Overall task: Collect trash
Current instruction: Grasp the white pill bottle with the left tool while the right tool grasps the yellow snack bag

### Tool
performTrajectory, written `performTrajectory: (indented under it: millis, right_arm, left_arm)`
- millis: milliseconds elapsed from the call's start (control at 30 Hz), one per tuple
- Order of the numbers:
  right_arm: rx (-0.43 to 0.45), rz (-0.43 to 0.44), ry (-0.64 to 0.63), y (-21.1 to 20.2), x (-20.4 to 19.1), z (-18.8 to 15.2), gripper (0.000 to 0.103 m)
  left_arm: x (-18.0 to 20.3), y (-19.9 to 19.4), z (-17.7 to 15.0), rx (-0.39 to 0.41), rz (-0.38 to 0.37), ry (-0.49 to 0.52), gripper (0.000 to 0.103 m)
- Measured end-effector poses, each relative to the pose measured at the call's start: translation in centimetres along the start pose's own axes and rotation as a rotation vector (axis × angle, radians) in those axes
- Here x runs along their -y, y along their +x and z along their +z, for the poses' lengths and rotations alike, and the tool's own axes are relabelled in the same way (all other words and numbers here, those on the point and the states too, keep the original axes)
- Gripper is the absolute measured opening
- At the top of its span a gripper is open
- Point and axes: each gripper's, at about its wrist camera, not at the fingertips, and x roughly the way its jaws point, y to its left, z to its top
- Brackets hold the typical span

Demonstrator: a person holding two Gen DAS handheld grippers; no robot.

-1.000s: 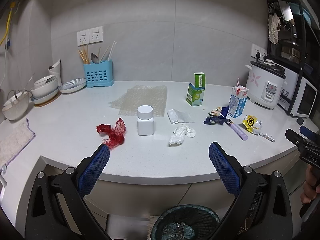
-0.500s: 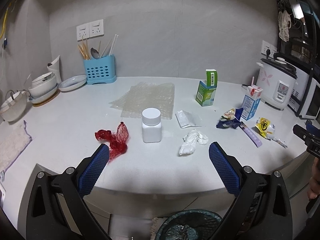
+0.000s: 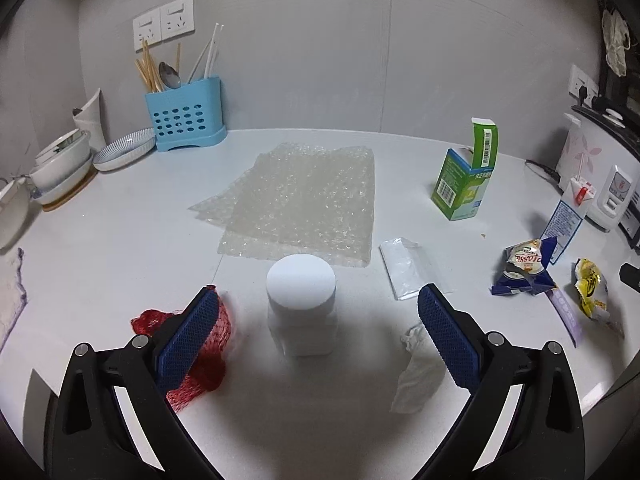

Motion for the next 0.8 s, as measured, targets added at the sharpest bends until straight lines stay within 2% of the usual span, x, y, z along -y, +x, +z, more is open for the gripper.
performTrajectory:
  millis: [200, 333, 500, 667, 767, 800]
  right_arm:
    - [-0.106, -0.001, 0.025, 4.2, 0.3, 0.9, 0.095]
    - [-0.184, 0.014, 0.071, 6.8, 0.4, 1.1, 0.092]
    - [-0.236, 0.003, 0.111, 8.3, 0.5, 1.3, 0.086]
    - [-0.271, 0.004, 0.146, 9.0, 0.5, 1.2, 0.077]
    - [-0.269, -0.023, 0.144, 9.0, 0.3, 1.3, 0.066]
    - [-0.269, -0.034, 0.148, 8.9, 0.3, 1.3, 0.061]
  left_arm:
    - [0.8, 2.9, 0.4, -0.036, -0.004, 0.016, 0.093]
    - [1.3, 3.8, 0.4, -0.058, -0.007, 0.019, 0.087]
    - [1.3, 4.5, 0.4, -0.082, 0.005, 0.010, 0.080]
    - [0.9, 5.4, 0.1, -0.132, -0.018, -0.017, 0.051]
    - [1.0, 5.5, 0.1, -0.133, -0.015, -0.005, 0.041]
    - [1.0, 5.5, 0.1, -0.135, -0.020, -0.007, 0.041]
